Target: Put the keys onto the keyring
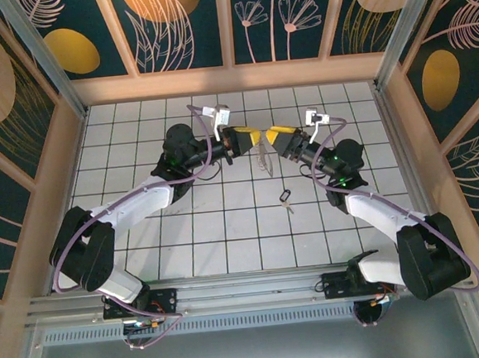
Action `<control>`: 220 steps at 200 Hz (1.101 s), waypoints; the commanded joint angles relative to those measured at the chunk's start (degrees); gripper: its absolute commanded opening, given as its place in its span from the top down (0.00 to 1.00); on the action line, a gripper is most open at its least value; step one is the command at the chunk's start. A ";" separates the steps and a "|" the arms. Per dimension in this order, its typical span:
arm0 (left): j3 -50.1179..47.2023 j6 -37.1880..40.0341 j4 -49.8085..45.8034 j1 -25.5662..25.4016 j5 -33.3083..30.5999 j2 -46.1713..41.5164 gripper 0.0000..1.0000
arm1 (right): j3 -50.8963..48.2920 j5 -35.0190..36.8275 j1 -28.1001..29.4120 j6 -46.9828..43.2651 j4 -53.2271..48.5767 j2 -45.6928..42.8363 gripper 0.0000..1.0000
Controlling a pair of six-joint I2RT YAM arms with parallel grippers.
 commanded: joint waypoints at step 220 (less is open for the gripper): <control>2.63 0.61 2.16 -0.18 7.58 0.55 1.00 | -0.95 -6.15 0.96 0.70 7.08 1.90 0.91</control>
